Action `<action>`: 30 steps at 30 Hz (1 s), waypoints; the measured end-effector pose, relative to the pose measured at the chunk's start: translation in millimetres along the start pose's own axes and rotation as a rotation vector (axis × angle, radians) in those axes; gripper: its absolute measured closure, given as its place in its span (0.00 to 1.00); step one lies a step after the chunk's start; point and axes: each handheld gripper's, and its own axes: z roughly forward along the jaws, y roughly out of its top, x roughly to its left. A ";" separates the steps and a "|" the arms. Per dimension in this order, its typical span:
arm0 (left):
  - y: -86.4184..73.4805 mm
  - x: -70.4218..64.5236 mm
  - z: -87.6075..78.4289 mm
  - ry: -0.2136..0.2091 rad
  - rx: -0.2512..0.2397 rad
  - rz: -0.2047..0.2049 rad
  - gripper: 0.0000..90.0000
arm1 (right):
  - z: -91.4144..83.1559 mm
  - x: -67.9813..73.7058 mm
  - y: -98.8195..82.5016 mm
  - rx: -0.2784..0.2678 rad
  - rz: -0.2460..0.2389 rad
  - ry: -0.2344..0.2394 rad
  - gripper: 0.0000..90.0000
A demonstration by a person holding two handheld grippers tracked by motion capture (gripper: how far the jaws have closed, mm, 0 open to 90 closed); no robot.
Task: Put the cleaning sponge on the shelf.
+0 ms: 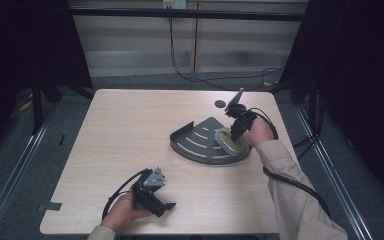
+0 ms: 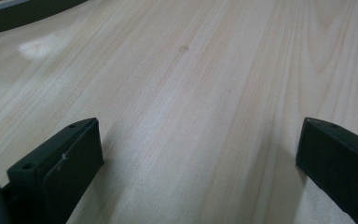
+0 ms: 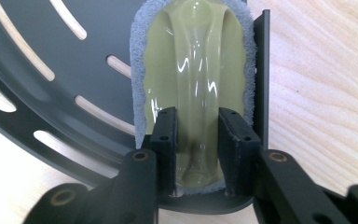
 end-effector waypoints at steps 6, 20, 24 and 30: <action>0.0 0.0 0.0 0.000 0.000 0.000 0.00 | 2.4 0.6 -0.4 0.005 0.000 -0.017 0.66; 0.0 0.4 -0.2 0.000 0.003 0.006 0.00 | -2.2 1.4 -1.3 -0.013 0.015 -0.029 0.42; -0.1 0.4 -0.2 0.000 0.003 0.005 0.00 | -3.2 2.2 -1.6 -0.016 0.013 -0.023 0.35; 0.0 0.0 0.0 0.000 0.000 0.000 0.00 | -6.5 3.9 -1.7 -0.033 0.012 -0.014 0.24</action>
